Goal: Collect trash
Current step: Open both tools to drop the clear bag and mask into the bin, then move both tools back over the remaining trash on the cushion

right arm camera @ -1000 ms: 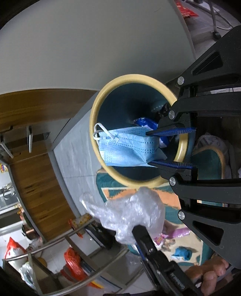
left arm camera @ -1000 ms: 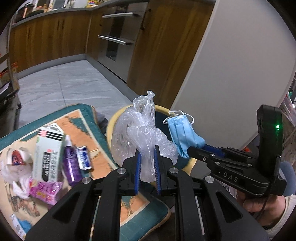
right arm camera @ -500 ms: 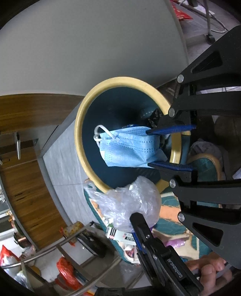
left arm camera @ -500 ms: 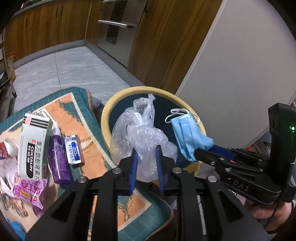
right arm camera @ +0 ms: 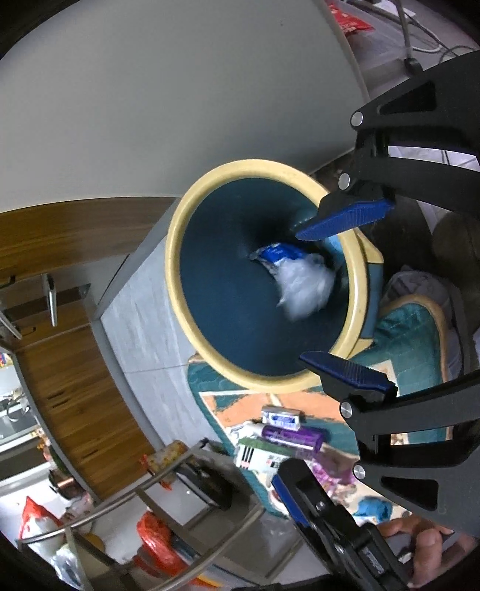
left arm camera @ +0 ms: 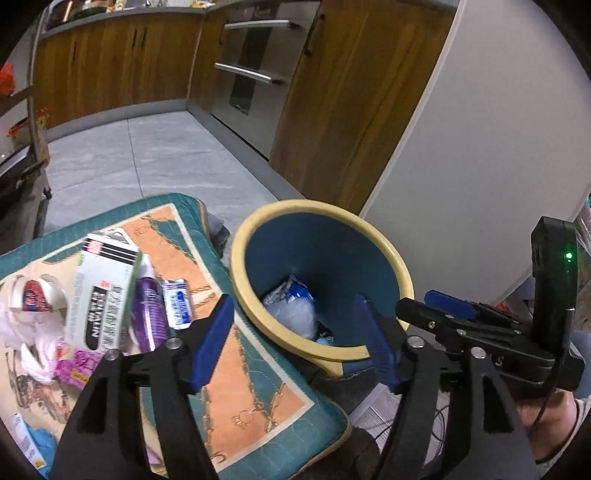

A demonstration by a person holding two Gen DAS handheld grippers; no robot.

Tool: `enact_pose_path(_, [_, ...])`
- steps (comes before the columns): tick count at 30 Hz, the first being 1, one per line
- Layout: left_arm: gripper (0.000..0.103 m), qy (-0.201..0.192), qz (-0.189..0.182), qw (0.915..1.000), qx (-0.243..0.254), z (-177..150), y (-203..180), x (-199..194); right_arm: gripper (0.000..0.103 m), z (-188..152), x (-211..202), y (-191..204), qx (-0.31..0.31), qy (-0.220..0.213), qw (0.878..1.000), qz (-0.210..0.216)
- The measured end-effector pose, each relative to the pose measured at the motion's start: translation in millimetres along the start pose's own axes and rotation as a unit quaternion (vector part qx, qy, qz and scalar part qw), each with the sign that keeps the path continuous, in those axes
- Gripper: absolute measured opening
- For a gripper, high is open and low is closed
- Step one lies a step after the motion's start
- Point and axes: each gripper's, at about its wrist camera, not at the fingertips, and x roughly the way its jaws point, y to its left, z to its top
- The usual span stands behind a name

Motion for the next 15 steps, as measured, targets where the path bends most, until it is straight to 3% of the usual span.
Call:
enact_pose_path(4, [0.081,-0.020,0.017,0.9996,-0.008,0.4,7.7,-20.5,0.066,-0.6,-3.9,3.5,-0.005,-0.009,1.000,0.009])
enact_pose_path(6, [0.085,-0.026,0.025,0.9993,-0.011,-0.2,11.8,-30.5,0.072,-0.8,-5.8,6.3,-0.006,-0.014,1.000,0.014])
enact_pose_path(7, [0.086,-0.029,0.031,0.9990,-0.015,-0.8,14.9,-35.9,0.076,-1.5,-7.1,6.2,-0.006,-0.016,1.000,0.017])
enact_pose_path(15, [0.089,-0.039,0.065,0.9966,-0.032,-11.4,37.9,-70.5,0.081,-2.1,-8.1,21.4,-0.018,-0.019,0.999,0.035])
